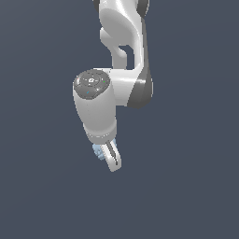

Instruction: Pick up the object and move it to a goal position.

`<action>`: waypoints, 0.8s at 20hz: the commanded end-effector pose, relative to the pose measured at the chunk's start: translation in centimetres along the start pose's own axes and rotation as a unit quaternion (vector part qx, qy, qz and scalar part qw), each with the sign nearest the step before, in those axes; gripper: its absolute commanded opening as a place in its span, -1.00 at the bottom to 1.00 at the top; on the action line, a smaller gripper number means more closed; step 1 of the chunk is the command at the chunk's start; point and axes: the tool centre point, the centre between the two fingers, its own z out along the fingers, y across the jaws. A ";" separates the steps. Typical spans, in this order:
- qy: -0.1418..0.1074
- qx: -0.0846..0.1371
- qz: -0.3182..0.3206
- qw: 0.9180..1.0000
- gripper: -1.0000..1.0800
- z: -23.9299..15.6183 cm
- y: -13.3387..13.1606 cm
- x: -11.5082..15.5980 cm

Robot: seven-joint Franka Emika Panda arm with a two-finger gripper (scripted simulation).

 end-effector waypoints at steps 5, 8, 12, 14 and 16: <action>0.000 0.000 0.000 1.000 -1.00 -7.0 1.1 1.7; 0.000 0.000 0.000 1.000 -1.00 -10.1 1.5 2.4; 0.000 0.000 0.000 1.000 -1.00 -14.0 2.0 3.4; 0.001 0.000 0.000 1.000 -1.00 -15.8 2.2 3.8; 0.001 0.000 0.000 1.000 -1.00 -17.4 2.3 4.2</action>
